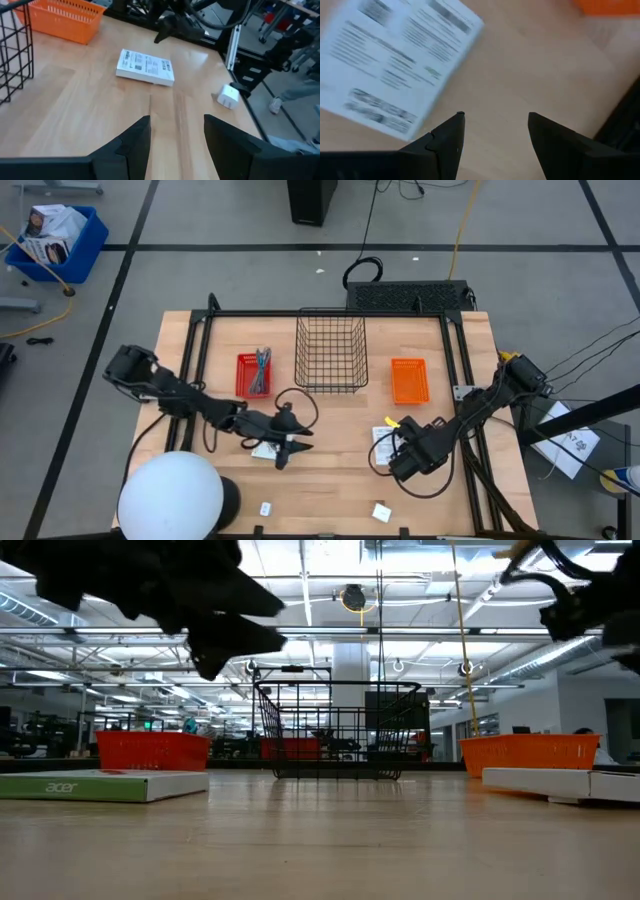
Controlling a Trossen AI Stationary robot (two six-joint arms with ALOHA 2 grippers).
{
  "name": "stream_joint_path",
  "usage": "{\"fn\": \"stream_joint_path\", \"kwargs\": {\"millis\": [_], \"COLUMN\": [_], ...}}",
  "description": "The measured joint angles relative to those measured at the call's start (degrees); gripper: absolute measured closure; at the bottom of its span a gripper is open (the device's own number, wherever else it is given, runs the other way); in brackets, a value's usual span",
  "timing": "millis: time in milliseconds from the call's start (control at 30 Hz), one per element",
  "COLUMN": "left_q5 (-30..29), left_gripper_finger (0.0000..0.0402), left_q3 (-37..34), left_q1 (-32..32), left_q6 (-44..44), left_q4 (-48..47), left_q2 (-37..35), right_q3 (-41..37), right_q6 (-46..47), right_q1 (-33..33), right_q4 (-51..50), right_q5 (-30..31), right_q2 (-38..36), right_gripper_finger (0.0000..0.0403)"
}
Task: Pick and place items into bin
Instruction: Put the right card reader box into the orange basket
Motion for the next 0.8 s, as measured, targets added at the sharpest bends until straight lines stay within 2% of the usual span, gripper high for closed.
{"fn": "stream_joint_path", "kwargs": {"millis": [167, 367, 600, 800], "left_q5": [0.1, 1.4, 2.0, 5.6], "left_gripper_finger": [0.0217, 0.0250, 0.0313, 0.0388], "left_q3": [4.8, 10.5, 15.2, 18.2], "left_q1": [0.7, 2.0, 4.3, 6.4], "left_q6": [2.0, 4.5, 6.0, 6.0], "left_q4": [-1.0, -6.7, -6.6, -7.6], "left_q2": [5.6, 11.2, 15.5, 18.2], "right_q3": [-2.4, -5.8, -8.0, -8.4], "right_q6": [3.3, 4.0, 4.0, 3.5], "right_q1": [0.4, 0.4, 0.4, 0.4], "right_q4": [1.0, 7.8, 11.4, 14.7], "right_q5": [0.1, 0.1, 0.6, 4.2], "right_q2": [0.0, 0.0, 0.0, 0.0], "right_gripper_finger": [0.0193, 0.0193, 0.0193, 0.0198]}}
